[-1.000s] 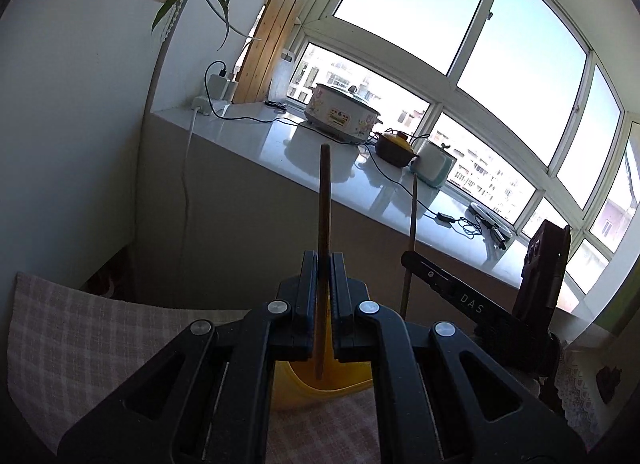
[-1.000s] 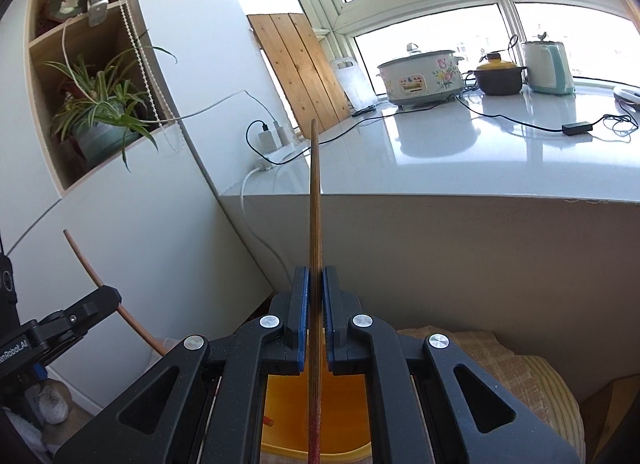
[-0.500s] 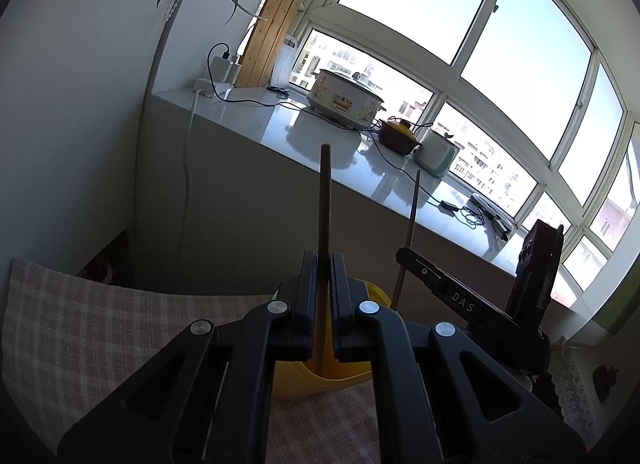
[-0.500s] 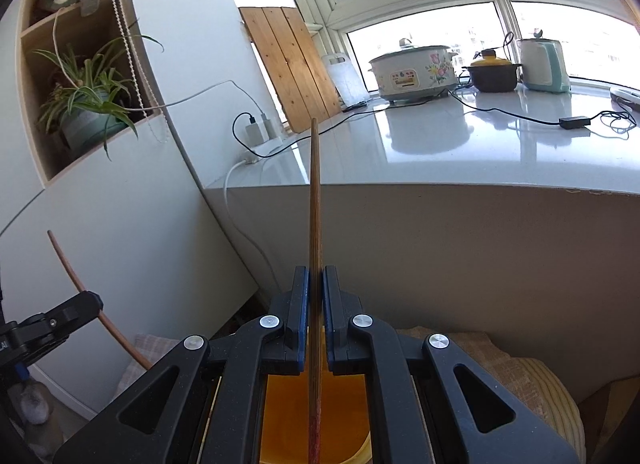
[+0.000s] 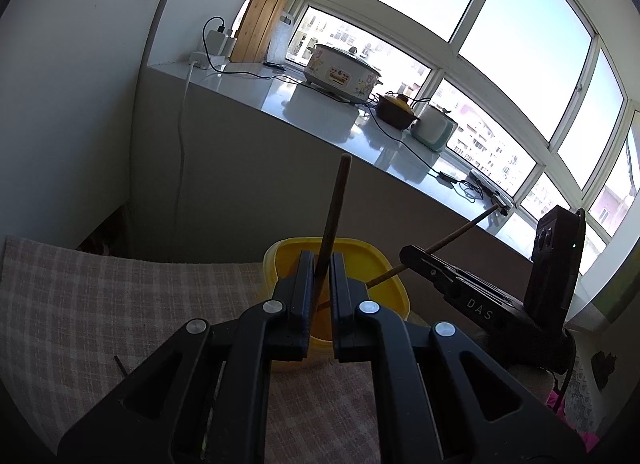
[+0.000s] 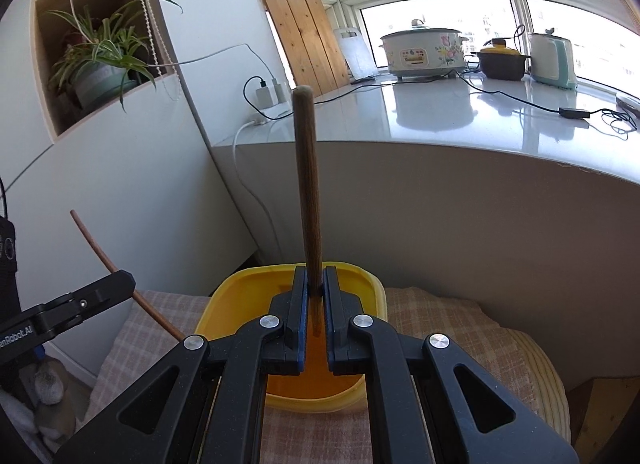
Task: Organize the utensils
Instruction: 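Open both tools to drop the chopsticks into the yellow container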
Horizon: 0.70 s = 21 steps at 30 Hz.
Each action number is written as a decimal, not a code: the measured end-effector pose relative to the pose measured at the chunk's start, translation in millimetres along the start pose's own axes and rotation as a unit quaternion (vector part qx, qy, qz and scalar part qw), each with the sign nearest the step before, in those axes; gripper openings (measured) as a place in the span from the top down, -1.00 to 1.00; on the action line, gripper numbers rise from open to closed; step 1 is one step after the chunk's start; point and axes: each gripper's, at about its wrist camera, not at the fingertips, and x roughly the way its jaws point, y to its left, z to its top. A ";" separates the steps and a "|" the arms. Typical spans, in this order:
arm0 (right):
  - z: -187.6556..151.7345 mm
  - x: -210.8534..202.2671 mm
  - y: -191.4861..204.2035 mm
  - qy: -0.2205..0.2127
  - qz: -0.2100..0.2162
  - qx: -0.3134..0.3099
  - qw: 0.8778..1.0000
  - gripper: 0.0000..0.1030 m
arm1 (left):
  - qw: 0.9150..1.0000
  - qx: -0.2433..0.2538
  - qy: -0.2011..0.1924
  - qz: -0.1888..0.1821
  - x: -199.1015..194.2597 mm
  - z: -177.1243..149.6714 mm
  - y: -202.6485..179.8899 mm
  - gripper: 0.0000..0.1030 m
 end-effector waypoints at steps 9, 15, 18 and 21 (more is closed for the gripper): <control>-10.0 -29.0 6.1 -0.019 -0.002 -0.009 1.000 0.27 | 1.000 0.006 -0.019 -0.004 -29.0 -9.0 -7.5 0.58; -18.2 -49.2 17.2 -0.030 0.003 -0.026 0.999 0.26 | 0.999 0.009 -0.039 0.004 -55.1 -18.0 -3.3 0.58; -24.2 -56.4 22.9 -0.029 0.009 -0.034 0.999 0.26 | 0.999 0.009 -0.037 0.012 -65.0 -27.3 2.2 0.58; -31.5 -63.4 30.0 -0.030 0.012 -0.048 0.998 0.26 | 0.999 0.012 -0.035 0.030 -72.9 -38.3 11.1 0.58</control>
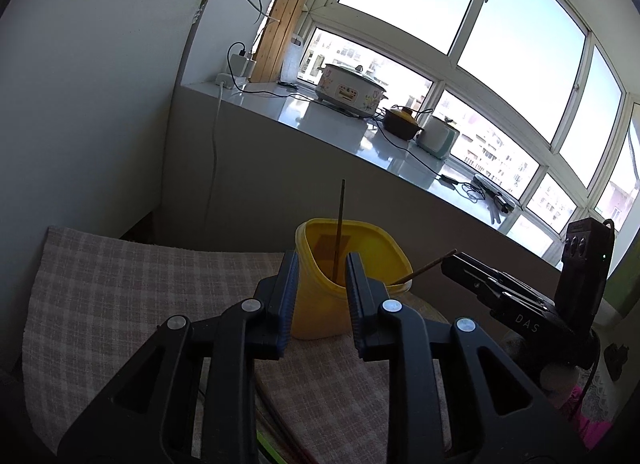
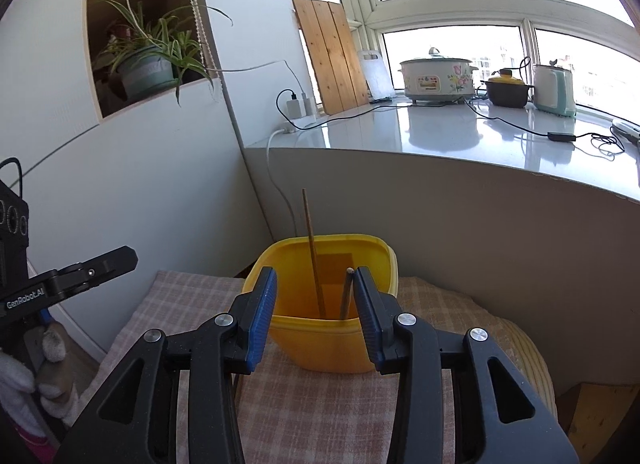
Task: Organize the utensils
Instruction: 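Open both tools to drop the chopsticks into the yellow container, then move both open tools back down to the utensils on the cloth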
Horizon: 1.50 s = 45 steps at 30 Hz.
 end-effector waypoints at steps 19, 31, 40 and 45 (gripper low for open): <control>-64.0 15.4 33.8 0.063 0.048 -0.070 0.994 -0.28 | 0.987 -0.099 0.111 0.059 10.3 -97.8 85.0 0.42; -102.8 48.4 46.4 0.156 0.064 -0.073 0.983 -0.28 | 0.979 -0.092 0.177 0.049 45.2 -132.9 71.9 0.42; -111.5 65.7 41.8 0.201 0.072 -0.051 0.976 -0.27 | 0.973 -0.087 0.200 0.072 77.4 -136.2 71.6 0.42; -114.6 75.0 52.1 0.214 0.081 -0.058 0.972 -0.13 | 0.973 -0.072 0.197 0.093 88.1 -133.2 70.8 0.42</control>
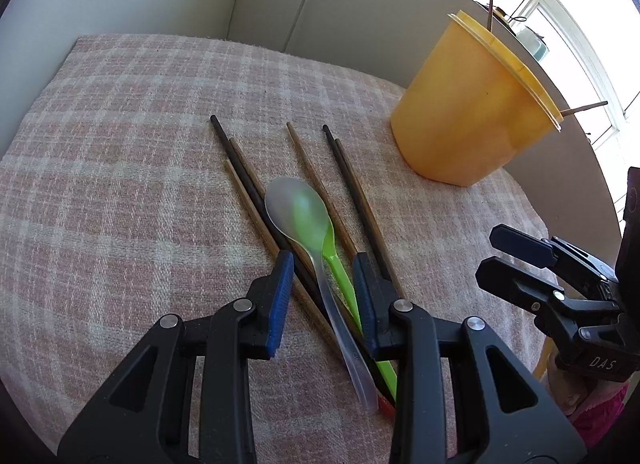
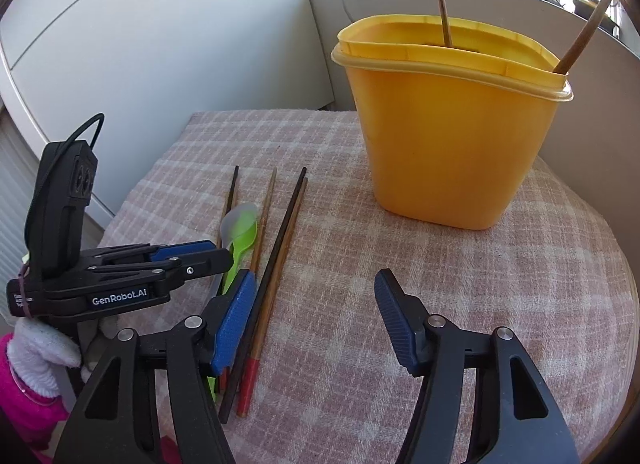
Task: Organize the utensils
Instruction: 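Move both open tools back down to the utensils on the cloth, then grasp the clear plastic spoon with the left tool while the right tool grasps a wooden chopstick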
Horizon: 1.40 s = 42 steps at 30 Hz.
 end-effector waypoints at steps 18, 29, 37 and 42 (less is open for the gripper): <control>10.4 47.8 4.7 0.069 0.033 0.021 0.997 0.52 | 1.000 0.001 -0.004 0.007 11.5 -5.6 18.5 0.45; 16.8 66.9 4.0 0.087 0.040 0.038 0.995 0.67 | 1.000 -0.007 -0.012 -0.007 4.6 -10.3 39.0 0.82; 21.4 68.6 8.2 0.094 0.026 0.025 0.995 0.75 | 1.000 -0.012 -0.016 -0.009 -6.5 -19.2 54.9 0.85; 24.3 70.8 6.9 0.103 0.026 0.023 0.994 0.76 | 1.000 -0.016 -0.018 -0.006 -15.0 -24.0 66.8 0.88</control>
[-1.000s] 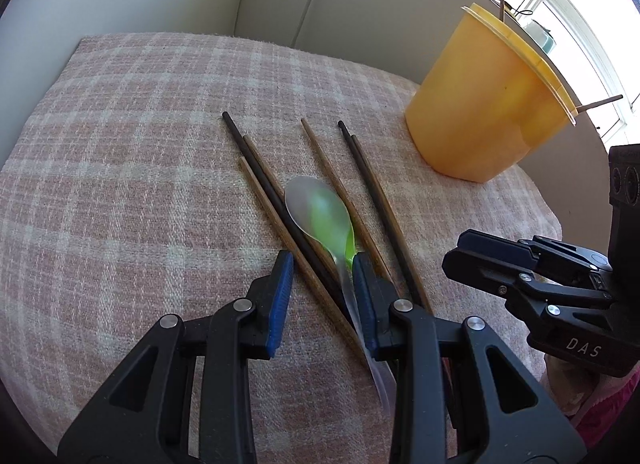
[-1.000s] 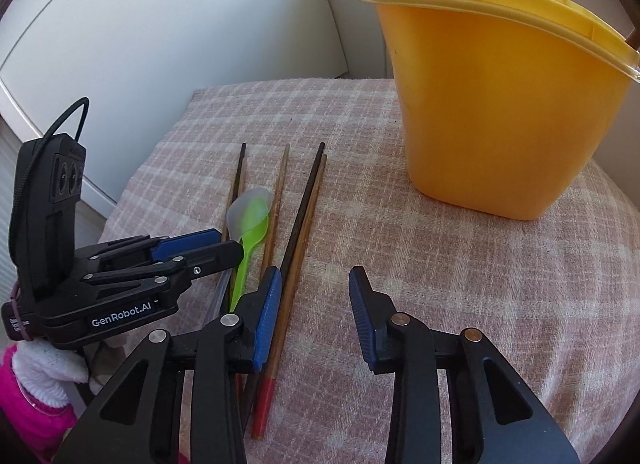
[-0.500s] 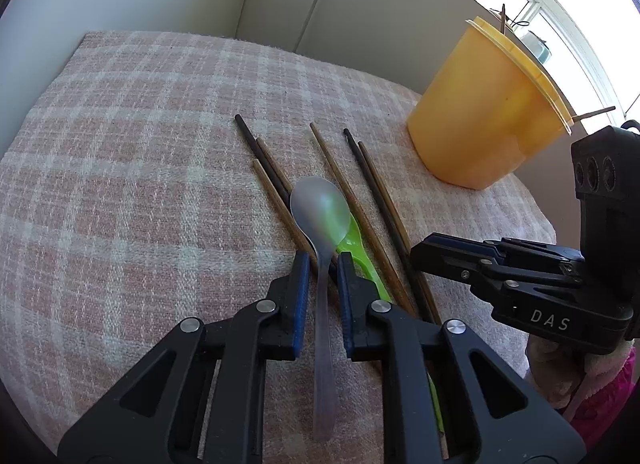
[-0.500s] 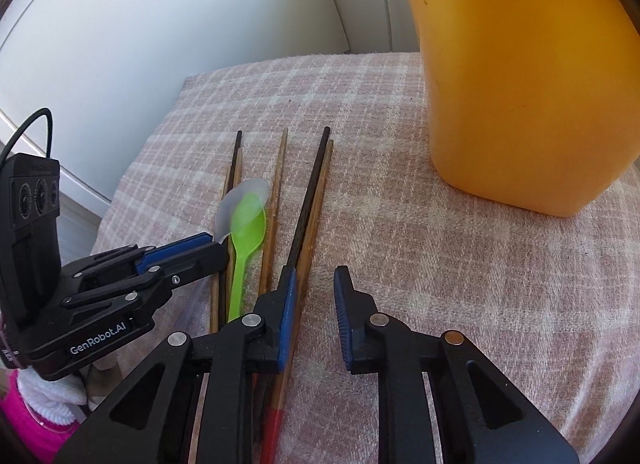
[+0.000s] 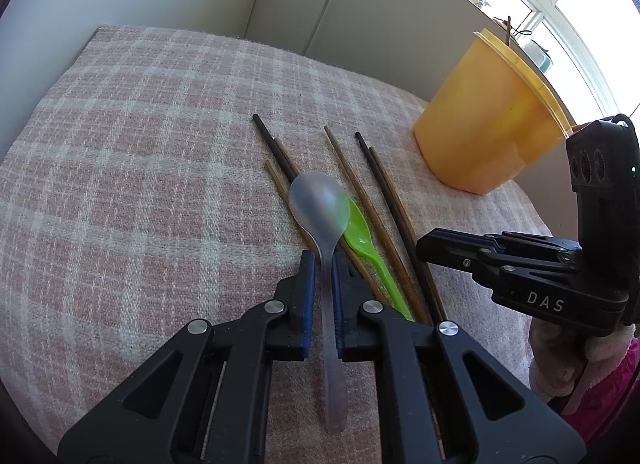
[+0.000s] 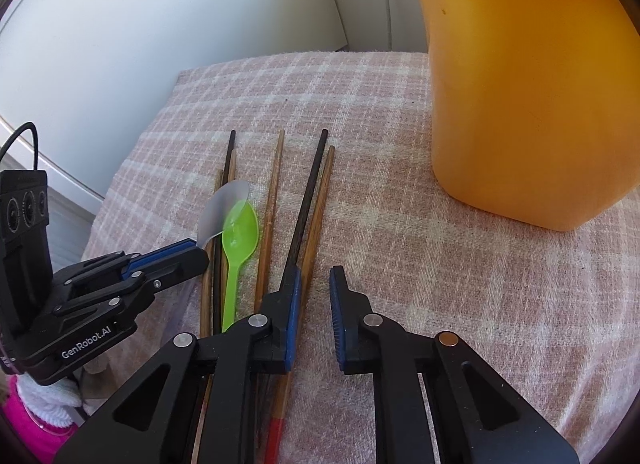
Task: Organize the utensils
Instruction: 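Grasp the clear plastic spoon with the left tool while the right tool grasps a wooden chopstick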
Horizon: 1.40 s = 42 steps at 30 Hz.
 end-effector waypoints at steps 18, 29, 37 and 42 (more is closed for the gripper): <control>19.2 17.8 3.1 0.051 -0.003 -0.013 0.999 0.88 | 0.999 -0.007 0.036 -0.006 -11.8 8.3 35.7 0.90; 11.0 -1.9 -2.0 0.021 0.012 0.009 1.000 0.90 | 1.000 -0.025 0.003 -0.019 -37.1 1.0 40.5 0.93; 6.1 -29.2 4.7 -0.019 0.000 -0.011 1.000 0.90 | 1.000 -0.021 0.018 -0.006 -46.5 8.2 38.1 0.87; 3.4 -29.3 4.8 -0.020 0.001 -0.009 1.000 0.90 | 0.998 0.006 0.056 0.020 -26.7 15.9 27.5 0.59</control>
